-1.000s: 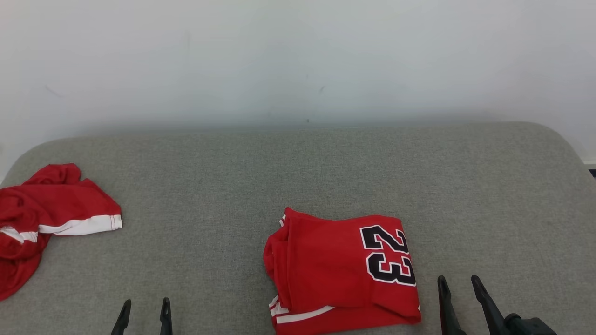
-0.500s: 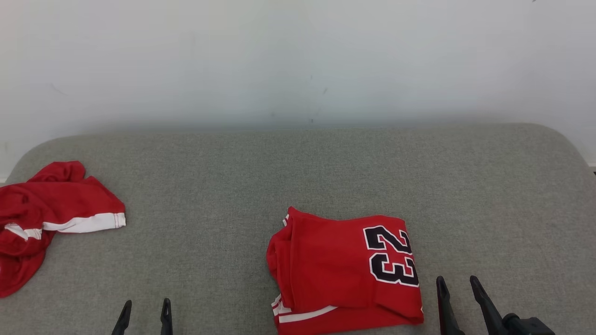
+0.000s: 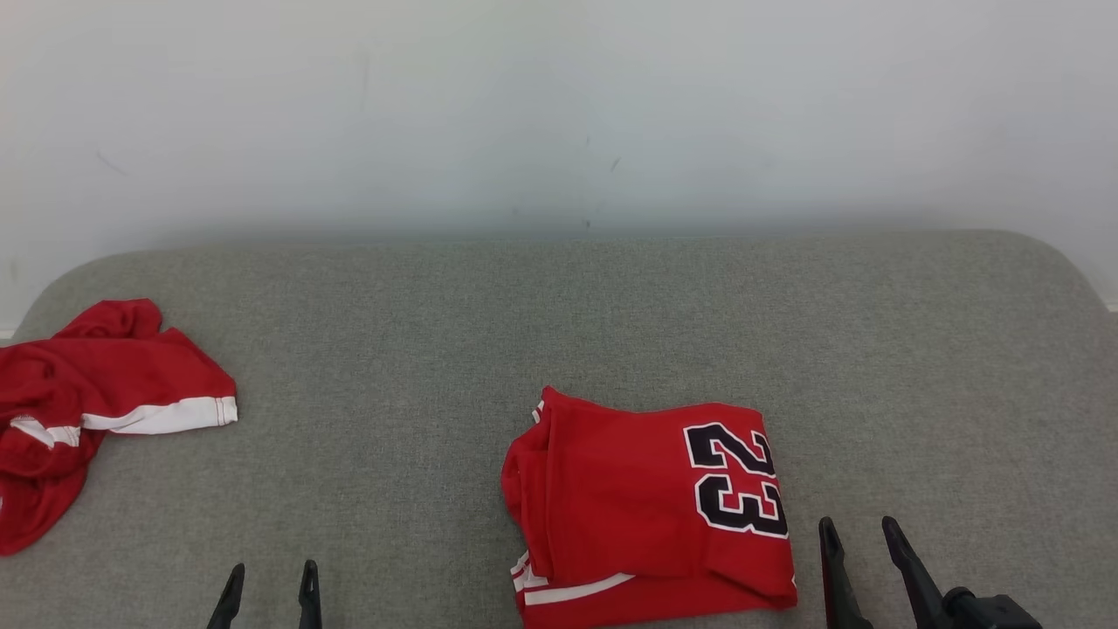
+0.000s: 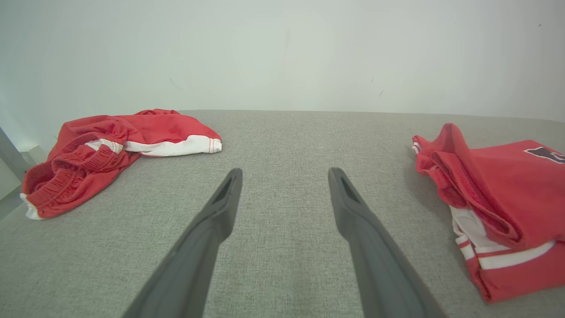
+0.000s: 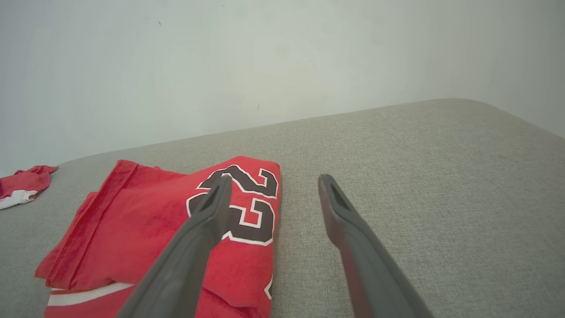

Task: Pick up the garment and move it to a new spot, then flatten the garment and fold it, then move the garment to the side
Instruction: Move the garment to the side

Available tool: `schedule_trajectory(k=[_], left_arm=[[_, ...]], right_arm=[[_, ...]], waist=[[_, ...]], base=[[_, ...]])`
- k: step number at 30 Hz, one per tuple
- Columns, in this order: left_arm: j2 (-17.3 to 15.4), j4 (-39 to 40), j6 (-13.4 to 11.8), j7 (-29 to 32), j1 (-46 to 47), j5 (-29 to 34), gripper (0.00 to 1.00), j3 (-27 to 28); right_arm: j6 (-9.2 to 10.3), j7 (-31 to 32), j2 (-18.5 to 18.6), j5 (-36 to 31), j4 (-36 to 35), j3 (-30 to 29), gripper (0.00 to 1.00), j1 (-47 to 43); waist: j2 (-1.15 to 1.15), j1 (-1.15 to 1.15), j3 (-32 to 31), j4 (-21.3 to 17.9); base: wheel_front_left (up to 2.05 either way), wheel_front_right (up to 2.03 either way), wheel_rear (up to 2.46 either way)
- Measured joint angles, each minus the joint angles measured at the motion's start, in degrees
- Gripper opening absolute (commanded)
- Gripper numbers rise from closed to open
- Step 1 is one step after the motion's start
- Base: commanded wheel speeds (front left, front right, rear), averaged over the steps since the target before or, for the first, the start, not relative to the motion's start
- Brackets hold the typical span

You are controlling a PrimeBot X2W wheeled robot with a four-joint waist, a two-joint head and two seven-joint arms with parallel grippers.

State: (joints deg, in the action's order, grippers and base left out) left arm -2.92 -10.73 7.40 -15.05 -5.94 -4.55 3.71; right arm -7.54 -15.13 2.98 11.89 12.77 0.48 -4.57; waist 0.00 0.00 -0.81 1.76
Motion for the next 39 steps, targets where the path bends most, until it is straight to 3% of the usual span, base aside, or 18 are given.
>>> schedule_trajectory(k=[39], left_arm=[[0.0,0.0,0.1,0.0,0.0,-0.9,1.00,0.3]], right_arm=[[0.00,0.0,0.0,0.5,0.7,0.4,1.00,0.2]], waist=[[0.00,0.00,0.3,0.1]], base=[[0.00,0.00,0.00]])
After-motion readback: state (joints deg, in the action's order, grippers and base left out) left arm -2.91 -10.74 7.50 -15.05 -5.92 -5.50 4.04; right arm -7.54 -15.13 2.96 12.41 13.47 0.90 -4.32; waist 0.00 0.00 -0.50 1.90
